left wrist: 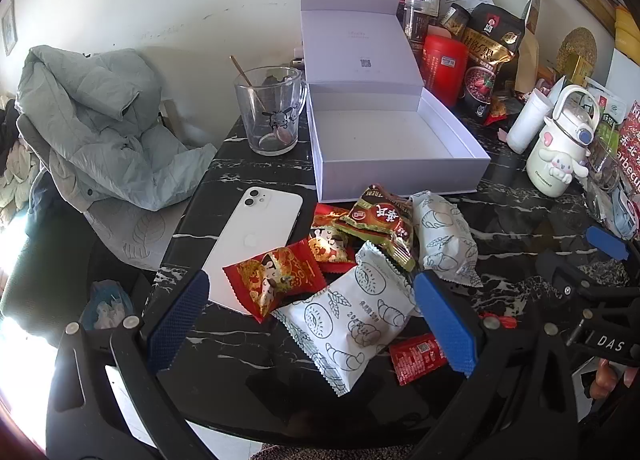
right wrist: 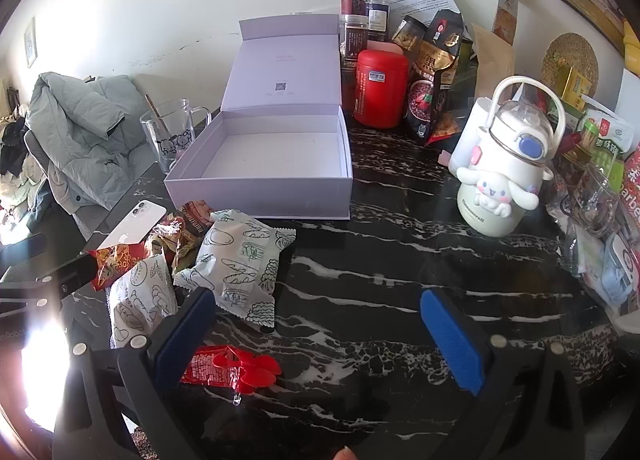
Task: Organize objects
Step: 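Move both tools toward the snacks beside the lavender box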
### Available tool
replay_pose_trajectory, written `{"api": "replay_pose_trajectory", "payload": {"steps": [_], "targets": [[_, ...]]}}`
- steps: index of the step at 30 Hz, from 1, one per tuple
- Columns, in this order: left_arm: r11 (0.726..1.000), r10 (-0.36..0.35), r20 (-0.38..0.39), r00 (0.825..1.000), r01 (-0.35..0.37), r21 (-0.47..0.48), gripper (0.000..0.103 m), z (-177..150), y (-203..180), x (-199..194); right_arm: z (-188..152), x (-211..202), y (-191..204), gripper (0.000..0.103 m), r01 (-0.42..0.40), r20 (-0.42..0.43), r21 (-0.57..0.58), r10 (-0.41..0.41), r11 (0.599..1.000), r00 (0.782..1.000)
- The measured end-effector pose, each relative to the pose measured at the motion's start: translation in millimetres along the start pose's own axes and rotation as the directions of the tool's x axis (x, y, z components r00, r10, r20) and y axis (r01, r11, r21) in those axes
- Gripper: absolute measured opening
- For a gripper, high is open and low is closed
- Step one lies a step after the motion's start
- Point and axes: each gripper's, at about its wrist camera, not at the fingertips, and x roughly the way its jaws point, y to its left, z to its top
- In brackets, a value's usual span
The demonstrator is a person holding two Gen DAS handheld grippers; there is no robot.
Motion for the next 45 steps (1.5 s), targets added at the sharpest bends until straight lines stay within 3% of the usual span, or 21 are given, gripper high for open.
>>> {"api": "replay_pose_trajectory", "payload": {"steps": [27,45], "targets": [[1.0,-0.001,0.0,1.0,0.001,0.006,0.103,-2.5,-2.7,-4.7,-6.9,-8.2,0.2,0.103,-0.002,0.001,0.007,0.002,1.0,1.0],[0.999,-0.047,-0.03,0.998,0.047,-0.004,0.103,-31.3,-8.3,-14.0,-35.3,-16.3,-1.6,0.103,-0.012,-0.037,0.011,0.013,1.0,0.999]]}}
